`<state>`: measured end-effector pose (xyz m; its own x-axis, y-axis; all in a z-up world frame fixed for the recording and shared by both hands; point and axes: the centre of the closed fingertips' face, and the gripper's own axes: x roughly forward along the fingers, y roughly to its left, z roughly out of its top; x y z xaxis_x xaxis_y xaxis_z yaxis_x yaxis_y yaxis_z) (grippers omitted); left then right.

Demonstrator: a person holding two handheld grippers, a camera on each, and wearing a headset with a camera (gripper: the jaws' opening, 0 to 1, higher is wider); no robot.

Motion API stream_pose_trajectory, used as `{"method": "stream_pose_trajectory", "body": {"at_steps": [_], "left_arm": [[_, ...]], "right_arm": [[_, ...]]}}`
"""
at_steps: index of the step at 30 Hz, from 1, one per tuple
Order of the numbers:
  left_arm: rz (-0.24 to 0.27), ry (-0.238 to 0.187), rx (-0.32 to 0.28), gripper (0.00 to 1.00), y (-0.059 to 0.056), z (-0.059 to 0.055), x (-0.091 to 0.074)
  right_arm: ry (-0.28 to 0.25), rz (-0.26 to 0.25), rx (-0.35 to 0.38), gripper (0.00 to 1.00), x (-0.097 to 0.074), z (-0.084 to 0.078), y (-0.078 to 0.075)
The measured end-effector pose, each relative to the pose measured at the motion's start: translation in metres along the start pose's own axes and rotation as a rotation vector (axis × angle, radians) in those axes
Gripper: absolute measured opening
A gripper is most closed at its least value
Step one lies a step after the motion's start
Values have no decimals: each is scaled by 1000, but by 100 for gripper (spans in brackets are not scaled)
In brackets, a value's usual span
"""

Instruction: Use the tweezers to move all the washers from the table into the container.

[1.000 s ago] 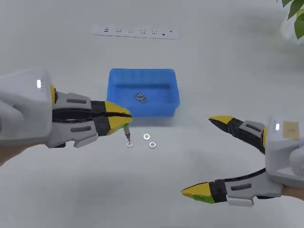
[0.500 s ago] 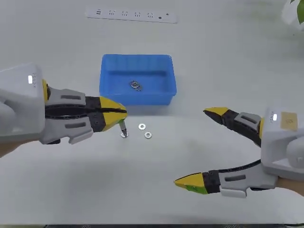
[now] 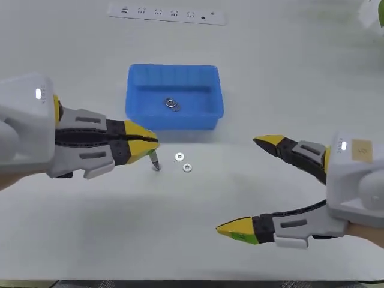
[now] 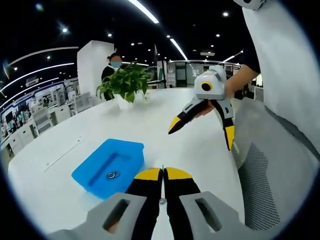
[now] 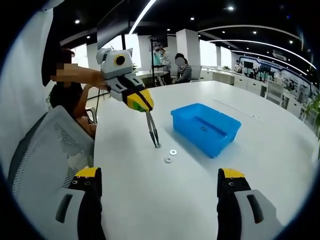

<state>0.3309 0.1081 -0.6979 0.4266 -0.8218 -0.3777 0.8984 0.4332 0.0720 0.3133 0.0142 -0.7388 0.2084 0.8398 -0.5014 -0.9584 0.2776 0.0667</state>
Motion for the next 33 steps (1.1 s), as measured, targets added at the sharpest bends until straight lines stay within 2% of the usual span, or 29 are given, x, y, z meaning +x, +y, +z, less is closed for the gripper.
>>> {"method": "stream_pose_trajectory", "body": {"at_steps": [8,10,15,18,21,27,31,33], "left_arm": [[6,-7,-13,5,1,1,0],[3,10,2,5,0,-2,2],[-6,4,-3,5,-1,-1,2],[-14,18,6,5,-1,-1,2],[-33,32,1,5,-3,-2,3],[-54,39,-15,5,-7,-2,3],[-52,45,-14,5,-6,-2,3],[-51,47,-14,5,-5,-2,3]], "right_arm": [[-4,3,3,96,1,1,1],[-5,1,6,96,1,1,0],[0,-3,11,95,0,-1,-1],[-12,1,17,95,2,3,-1],[-20,32,1,93,13,12,3],[-45,161,-74,87,49,41,19],[-32,227,-111,80,69,51,25],[-36,263,-105,75,78,54,28]]}}
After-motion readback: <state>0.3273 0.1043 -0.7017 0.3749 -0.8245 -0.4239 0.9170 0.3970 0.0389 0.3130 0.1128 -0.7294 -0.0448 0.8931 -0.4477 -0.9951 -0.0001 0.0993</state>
